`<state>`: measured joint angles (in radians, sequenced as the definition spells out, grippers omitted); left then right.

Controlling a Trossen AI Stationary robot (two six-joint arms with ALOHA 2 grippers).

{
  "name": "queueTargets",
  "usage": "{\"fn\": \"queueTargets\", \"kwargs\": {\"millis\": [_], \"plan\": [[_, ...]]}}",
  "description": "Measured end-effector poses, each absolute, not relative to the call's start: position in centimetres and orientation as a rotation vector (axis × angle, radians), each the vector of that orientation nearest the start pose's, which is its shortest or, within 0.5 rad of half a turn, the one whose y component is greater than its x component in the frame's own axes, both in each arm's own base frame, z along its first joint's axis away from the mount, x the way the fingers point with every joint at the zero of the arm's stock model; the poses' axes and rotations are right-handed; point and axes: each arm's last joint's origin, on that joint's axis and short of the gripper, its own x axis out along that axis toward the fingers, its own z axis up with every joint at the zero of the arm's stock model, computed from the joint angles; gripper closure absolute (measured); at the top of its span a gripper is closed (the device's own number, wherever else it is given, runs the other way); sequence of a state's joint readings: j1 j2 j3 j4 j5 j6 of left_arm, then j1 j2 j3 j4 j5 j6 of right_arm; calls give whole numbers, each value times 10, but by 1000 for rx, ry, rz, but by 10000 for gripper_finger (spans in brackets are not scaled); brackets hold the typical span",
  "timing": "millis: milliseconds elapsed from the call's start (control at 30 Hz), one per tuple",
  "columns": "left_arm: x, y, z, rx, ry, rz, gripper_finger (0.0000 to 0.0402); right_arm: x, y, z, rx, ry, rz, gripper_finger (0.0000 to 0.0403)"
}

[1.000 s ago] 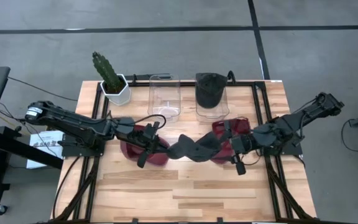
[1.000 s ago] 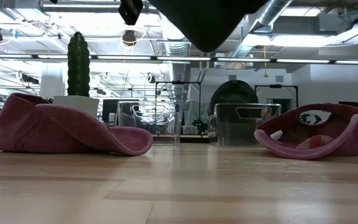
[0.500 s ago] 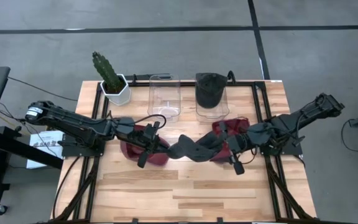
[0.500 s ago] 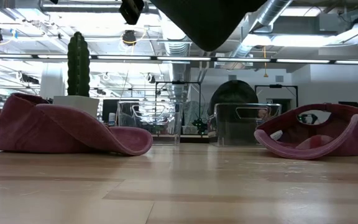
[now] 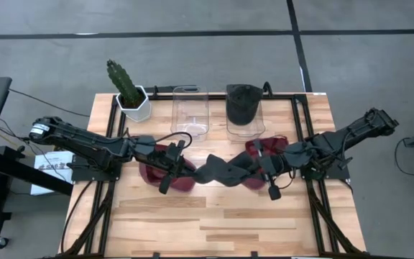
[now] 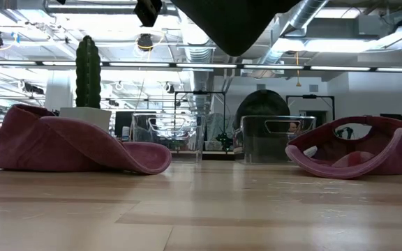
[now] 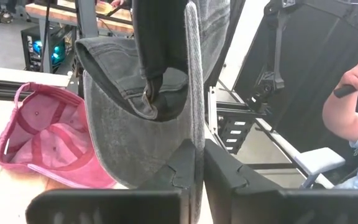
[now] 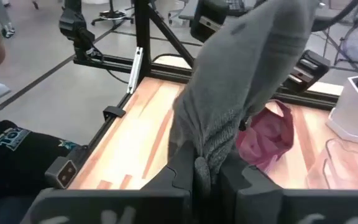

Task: Pick & Place hat
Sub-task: Put the black cap into the transparent bin

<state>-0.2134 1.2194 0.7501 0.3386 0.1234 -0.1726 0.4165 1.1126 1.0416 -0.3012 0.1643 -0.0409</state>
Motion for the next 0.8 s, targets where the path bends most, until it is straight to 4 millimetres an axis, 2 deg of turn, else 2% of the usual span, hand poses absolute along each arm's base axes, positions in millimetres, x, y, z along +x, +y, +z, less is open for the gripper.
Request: {"fn": "queueTargets", "kwargs": {"millis": [200, 500, 667, 800], "plan": [[264, -60, 283, -164, 145, -306, 348, 223, 93, 351, -169, 340, 237, 391], [264, -58, 279, -146, 182, -236, 298, 219, 87, 375, -191, 332, 227, 391], [263, -56, 276, -65, 206, -218, 287, 218, 72, 383, -201, 410, 184, 391], [264, -53, 275, 1, 200, -213, 286, 216, 50, 389, -208, 481, 161, 391]]}}
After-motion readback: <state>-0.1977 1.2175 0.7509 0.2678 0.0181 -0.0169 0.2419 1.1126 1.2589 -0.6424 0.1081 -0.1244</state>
